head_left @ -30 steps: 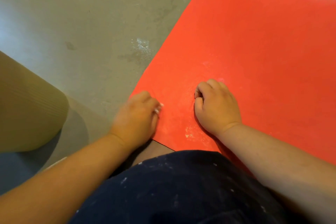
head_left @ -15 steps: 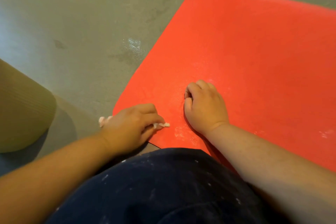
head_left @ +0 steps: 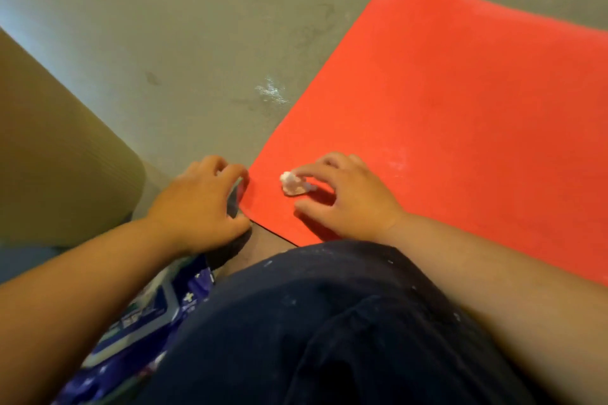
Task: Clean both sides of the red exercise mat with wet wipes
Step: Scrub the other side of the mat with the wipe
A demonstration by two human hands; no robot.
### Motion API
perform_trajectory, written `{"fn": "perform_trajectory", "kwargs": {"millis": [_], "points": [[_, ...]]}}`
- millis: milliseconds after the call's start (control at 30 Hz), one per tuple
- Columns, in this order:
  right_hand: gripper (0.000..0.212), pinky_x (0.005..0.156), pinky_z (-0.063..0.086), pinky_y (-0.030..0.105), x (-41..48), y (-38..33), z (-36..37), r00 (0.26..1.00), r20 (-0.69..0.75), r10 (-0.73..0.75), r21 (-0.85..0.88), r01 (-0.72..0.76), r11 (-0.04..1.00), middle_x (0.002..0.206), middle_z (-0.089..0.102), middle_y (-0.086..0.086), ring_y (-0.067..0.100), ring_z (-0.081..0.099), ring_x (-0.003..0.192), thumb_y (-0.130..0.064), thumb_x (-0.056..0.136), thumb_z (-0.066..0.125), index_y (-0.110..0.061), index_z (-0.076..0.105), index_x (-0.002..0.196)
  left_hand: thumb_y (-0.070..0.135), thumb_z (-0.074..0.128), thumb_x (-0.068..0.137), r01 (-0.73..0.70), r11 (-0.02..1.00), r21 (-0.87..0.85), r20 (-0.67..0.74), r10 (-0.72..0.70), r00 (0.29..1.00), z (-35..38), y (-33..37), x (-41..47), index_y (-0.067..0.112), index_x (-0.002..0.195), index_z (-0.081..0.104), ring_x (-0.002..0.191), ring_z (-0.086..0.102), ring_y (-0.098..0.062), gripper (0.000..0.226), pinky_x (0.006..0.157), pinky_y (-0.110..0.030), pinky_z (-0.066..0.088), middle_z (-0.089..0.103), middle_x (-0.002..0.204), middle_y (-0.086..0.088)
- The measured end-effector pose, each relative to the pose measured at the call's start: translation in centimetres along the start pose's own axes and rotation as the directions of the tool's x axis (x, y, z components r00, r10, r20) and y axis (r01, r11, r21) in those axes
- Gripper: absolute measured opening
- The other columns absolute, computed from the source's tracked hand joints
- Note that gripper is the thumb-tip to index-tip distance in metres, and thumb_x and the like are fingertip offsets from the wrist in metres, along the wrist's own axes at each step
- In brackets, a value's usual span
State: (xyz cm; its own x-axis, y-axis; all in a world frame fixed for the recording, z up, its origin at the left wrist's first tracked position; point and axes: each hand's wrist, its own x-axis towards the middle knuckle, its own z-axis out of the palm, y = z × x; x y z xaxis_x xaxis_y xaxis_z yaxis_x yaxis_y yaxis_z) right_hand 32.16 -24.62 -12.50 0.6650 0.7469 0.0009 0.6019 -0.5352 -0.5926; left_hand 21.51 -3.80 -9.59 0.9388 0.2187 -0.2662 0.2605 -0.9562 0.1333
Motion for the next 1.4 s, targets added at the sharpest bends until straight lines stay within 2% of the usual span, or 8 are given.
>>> {"fn": "perform_trajectory", "kwargs": {"millis": [67,167,367,600,767,1000,1167,1400], "points": [[0.039,0.087,0.032,0.023,1.1,-1.4,0.5,0.992,0.108,-0.07,-0.034,0.074,0.997,0.114,0.055,-0.004,0.019,0.047,0.102,-0.041,0.083,0.067,-0.036,0.061,0.121,0.034,0.062,0.078,0.04,0.999,0.005,0.087,-0.04,0.995,0.0,-0.7,-0.5,0.029,0.119,0.053,0.101,0.049,-0.02,0.042,0.081,-0.032,0.046,0.045,0.117,-0.001],[0.019,0.084,0.037,0.029,2.8,-2.9,0.9,0.978,0.139,-0.155,-0.07,0.166,0.984,0.105,0.059,0.001,0.025,0.053,0.099,-0.025,0.086,0.064,-0.023,0.072,0.103,0.017,0.057,0.09,0.078,0.991,-0.107,-0.085,-0.087,0.993,-0.4,-1.0,0.3,0.019,0.111,0.062,0.097,0.055,-0.025,0.021,0.08,-0.032,0.044,0.05,0.115,-0.004],[0.011,0.076,0.038,0.032,2.1,-0.7,-1.4,0.993,0.111,-0.047,-0.222,0.071,0.973,0.091,0.063,0.005,0.029,0.057,0.091,-0.021,0.08,0.063,-0.017,0.07,0.086,0.035,0.054,0.093,0.155,0.98,-0.121,-0.294,-0.185,0.938,-1.3,0.9,5.1,0.025,0.132,0.051,0.122,0.047,-0.03,0.041,0.096,-0.043,0.041,0.051,0.135,-0.003],[0.015,0.065,0.039,0.017,-2.9,0.7,-3.3,0.9,0.42,-0.121,0.017,0.126,0.992,0.082,0.065,-0.002,0.008,0.052,0.07,-0.01,0.072,0.065,-0.019,0.073,0.081,0.041,0.024,0.097,-0.158,0.981,0.115,0.018,0.157,0.987,0.0,5.1,5.6,0.016,0.145,0.038,0.133,0.041,-0.031,0.056,0.103,-0.043,0.038,0.037,0.147,-0.014],[0.01,0.068,0.04,0.026,-2.7,5.6,-5.6,0.995,0.021,0.1,-0.111,-0.097,0.989,0.08,0.063,-0.001,0.022,0.061,0.079,-0.016,0.073,0.069,-0.018,0.073,0.082,0.042,0.025,0.103,-0.153,0.933,0.326,0.192,0.093,0.977,-1.6,6.3,5.3,0.022,0.154,0.01,0.145,0.021,-0.021,0.057,0.102,-0.046,0.034,0.01,0.159,-0.006],[0.017,0.07,0.041,0.018,-6.2,3.3,-4.2,0.93,0.338,-0.143,0.034,0.14,0.99,0.088,0.066,-0.005,0.01,0.059,0.08,-0.019,0.072,0.06,-0.02,0.073,0.083,0.062,0.029,0.095,-0.145,0.91,0.389,0.302,0.022,0.953,-2.5,8.1,5.2,0.016,0.154,-0.001,0.148,0.008,-0.028,0.081,0.108,-0.052,0.027,-0.005,0.16,-0.015],[0.01,0.068,0.044,0.027,-5.0,6.8,-5.4,0.99,-0.05,0.135,0.022,-0.134,0.991,0.082,0.065,-0.001,0.018,0.061,0.077,-0.011,0.073,0.069,-0.019,0.074,0.077,0.06,0.035,0.095,-0.125,0.916,0.382,0.314,-0.001,0.949,-2.2,8.6,6.0,0.011,0.153,0.0,0.147,0.008,-0.032,0.083,0.108,-0.052,0.027,-0.004,0.159,-0.018],[0.015,0.077,0.05,0.033,-6.8,3.2,-5.0,0.876,0.435,-0.208,0.059,0.203,0.977,0.094,0.067,-0.002,0.02,0.063,0.087,-0.012,0.077,0.062,-0.015,0.075,0.084,0.059,0.048,0.09,-0.132,0.932,0.338,0.358,0.002,0.934,-0.9,7.4,8.4,0.006,0.151,0.004,0.143,0.017,-0.042,0.092,0.112,-0.047,0.027,0.001,0.155,-0.029]]}}
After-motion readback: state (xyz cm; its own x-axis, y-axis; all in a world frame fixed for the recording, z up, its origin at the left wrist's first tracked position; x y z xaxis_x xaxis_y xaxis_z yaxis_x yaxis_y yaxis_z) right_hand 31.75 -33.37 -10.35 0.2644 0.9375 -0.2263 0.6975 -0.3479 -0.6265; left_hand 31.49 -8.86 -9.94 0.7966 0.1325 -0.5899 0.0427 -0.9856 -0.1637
